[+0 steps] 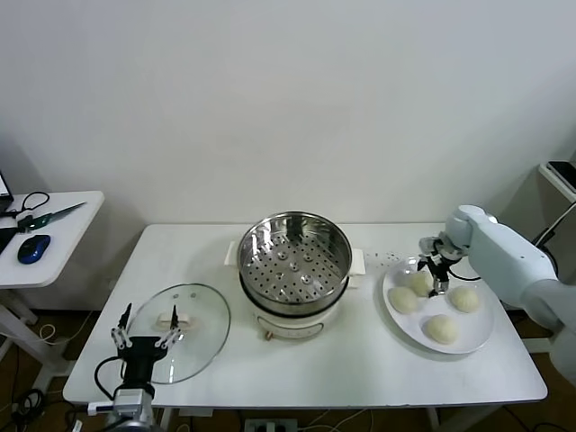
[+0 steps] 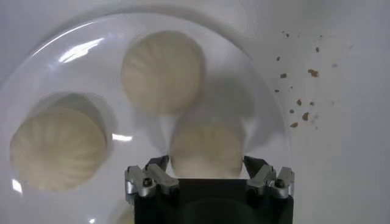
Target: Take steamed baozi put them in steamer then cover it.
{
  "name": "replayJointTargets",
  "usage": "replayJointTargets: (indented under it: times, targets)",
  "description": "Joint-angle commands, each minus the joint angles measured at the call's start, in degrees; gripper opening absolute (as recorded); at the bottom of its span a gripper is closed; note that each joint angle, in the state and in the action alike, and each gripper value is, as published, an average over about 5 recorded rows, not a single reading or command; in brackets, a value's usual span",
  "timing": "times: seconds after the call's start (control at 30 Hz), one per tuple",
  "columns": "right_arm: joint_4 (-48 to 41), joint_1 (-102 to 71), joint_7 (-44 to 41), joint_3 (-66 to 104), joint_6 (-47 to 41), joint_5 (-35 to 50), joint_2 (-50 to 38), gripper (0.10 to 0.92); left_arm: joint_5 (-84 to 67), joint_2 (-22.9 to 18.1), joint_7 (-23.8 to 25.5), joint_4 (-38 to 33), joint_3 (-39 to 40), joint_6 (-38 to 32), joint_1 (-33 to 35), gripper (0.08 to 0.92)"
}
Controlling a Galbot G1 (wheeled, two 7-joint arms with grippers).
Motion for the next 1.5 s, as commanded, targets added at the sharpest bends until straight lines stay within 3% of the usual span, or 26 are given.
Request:
replayJointTargets:
  times: [0.03, 0.23, 0.5, 0.8, 1.03, 1.5]
  targets:
    - [-0.95, 0.24, -0.20, 0.19, 0.24, -0.25, 0.72, 0.677, 0.01, -0.20, -0.03, -0.04, -0.01, -0.02, 0.27, 0.823]
    - [1.66, 2.30, -0.81, -1.23, 1.08, 1.40, -0.69, 0.672, 0.00, -0.33, -0.05, -0.18, -0.04, -0.13, 0.73, 0.823]
    - [14.04, 19.29, -3.06, -17.57, 5.21, 12.40, -3.51, 0.679, -0.19, -0.18, -0.06, -0.65, -0.04, -0.27, 1.42, 0.823]
    - [24.39, 37.07, -3.32, -30.75, 14.38, 16.43, 2.47, 0.688, -0.33, 0.13, -0.04, -1.07, 0.39, -0.31, 1.92, 0.823]
    - [29.08, 37.94, -1.98, -28.63, 20.33, 9.58, 11.28, 0.695, -0.68, 0.01, -0.02, -1.07, 0.61, -0.34, 2.19, 0.823]
    - [25.99, 21.92, 3.09, -18.84, 31.67, -22.73, 24.70, 0.704, -0.90, -0.23, -0.01, -1.91, 0.90, -0.28, 2.78, 0.823]
